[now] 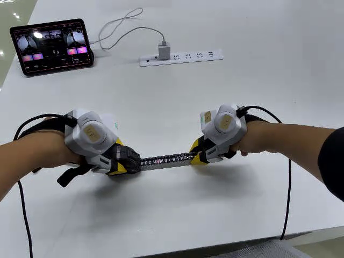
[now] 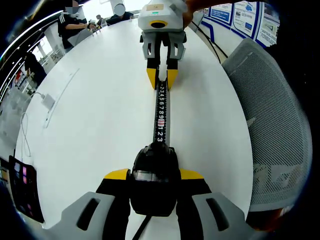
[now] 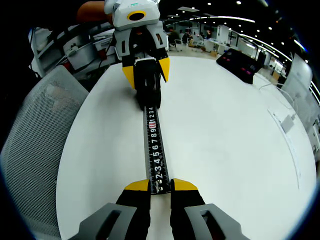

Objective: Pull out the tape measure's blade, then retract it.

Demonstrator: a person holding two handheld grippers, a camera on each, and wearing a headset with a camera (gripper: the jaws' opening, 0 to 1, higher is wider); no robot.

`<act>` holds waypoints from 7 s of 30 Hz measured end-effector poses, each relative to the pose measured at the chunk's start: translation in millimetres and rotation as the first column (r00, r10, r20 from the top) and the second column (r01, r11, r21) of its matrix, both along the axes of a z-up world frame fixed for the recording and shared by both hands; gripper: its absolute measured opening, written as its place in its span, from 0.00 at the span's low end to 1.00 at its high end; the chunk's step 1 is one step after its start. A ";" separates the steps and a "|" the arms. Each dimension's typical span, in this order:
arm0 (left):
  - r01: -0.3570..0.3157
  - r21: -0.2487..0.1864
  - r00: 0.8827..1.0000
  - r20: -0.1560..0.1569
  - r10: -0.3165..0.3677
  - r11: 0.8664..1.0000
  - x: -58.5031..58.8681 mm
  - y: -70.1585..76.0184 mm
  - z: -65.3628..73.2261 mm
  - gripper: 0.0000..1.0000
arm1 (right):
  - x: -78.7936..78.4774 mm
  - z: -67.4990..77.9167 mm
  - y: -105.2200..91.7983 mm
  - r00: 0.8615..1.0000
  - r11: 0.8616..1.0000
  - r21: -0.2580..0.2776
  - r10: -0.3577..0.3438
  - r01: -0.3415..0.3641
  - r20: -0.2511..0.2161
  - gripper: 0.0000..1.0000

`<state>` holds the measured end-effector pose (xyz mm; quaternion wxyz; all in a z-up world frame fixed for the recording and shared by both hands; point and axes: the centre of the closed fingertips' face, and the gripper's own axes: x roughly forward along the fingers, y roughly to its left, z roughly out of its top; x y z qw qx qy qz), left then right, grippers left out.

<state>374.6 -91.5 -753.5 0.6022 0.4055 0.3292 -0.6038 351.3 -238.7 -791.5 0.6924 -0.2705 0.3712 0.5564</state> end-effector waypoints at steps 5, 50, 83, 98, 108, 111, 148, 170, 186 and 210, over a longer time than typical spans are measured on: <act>-0.002 0.000 1.000 0.000 0.002 1.000 0.0 -0.1 -0.1 0.30 | 0.5 -0.1 -3.4 1.000 1.000 -0.002 -0.002 0.002 -0.001 0.10; -0.010 0.012 1.000 0.002 0.010 1.000 1.1 -0.6 -0.8 0.30 | -2.2 -0.4 -25.5 1.000 1.000 0.000 -0.020 0.020 -0.006 0.10; -0.006 0.014 1.000 0.004 0.006 1.000 -0.5 -1.2 -0.4 0.30 | -5.5 0.4 -42.6 1.000 1.000 -0.001 -0.027 0.027 -0.010 0.10; -0.008 0.014 1.000 0.003 0.008 1.000 0.6 -1.0 -1.3 0.30 | -7.2 0.0 -51.5 0.999 0.999 -0.003 -0.036 0.036 -0.008 0.10; -0.008 0.016 1.000 0.004 0.008 1.000 0.5 -1.0 -1.5 0.30 | -7.9 -0.6 -57.3 0.999 0.999 -0.005 -0.041 0.041 -0.007 0.10; -0.007 0.016 1.000 0.004 0.007 1.000 0.6 -1.0 -1.8 0.30 | -8.4 -0.8 -59.0 0.999 0.999 -0.007 -0.040 0.040 -0.008 0.10; 0.000 0.013 1.000 0.007 0.000 1.000 -1.2 -1.5 -0.4 0.30 | -12.4 -2.3 -81.8 0.999 0.998 -0.031 -0.053 0.053 -0.003 0.10; -0.002 0.016 1.000 0.010 0.002 1.000 -0.8 -1.2 -1.1 0.30 | -17.8 -0.9 -91.2 0.998 0.997 -0.031 -0.069 0.069 -0.002 0.10; -0.010 0.016 1.000 0.011 0.009 1.000 -1.4 -1.7 -0.6 0.30 | -18.7 3.1 -92.4 0.997 0.996 -0.027 -0.080 0.079 -0.012 0.10; 0.004 -0.019 1.000 0.012 -0.004 1.000 -0.2 -4.6 -0.5 0.31 | -20.5 3.1 -92.5 1.000 0.992 -0.122 -0.008 0.009 0.012 0.12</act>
